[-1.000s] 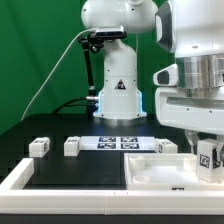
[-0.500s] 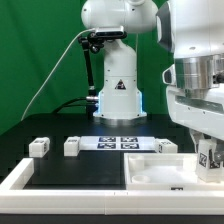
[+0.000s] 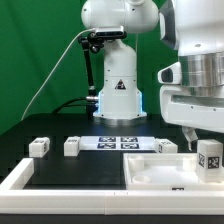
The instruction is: Assemble one leg
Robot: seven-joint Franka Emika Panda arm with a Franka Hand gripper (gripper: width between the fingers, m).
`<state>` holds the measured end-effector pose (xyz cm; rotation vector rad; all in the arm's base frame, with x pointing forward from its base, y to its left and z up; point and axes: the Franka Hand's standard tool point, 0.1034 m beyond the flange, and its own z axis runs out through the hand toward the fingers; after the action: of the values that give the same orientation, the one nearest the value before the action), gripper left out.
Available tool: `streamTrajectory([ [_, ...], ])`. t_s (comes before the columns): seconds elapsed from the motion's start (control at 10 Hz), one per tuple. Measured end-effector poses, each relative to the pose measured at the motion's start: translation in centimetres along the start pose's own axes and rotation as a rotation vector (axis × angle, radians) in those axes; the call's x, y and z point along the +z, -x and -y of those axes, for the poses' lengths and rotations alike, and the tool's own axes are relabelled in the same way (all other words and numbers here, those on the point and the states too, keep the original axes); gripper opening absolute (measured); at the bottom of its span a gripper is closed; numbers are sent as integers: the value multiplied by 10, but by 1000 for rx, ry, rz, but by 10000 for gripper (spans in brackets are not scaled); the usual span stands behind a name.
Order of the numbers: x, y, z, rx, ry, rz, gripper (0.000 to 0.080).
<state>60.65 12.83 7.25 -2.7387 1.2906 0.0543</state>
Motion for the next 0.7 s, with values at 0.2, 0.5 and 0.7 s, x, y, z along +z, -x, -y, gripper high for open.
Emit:
streamTrajectory([
  [0.2,0,2,1,-220,7,-9,648],
  [0.5,-1,1,2,-550,40,-38,649],
  [0.7,-2,-2,3,-781,50,-58,649],
])
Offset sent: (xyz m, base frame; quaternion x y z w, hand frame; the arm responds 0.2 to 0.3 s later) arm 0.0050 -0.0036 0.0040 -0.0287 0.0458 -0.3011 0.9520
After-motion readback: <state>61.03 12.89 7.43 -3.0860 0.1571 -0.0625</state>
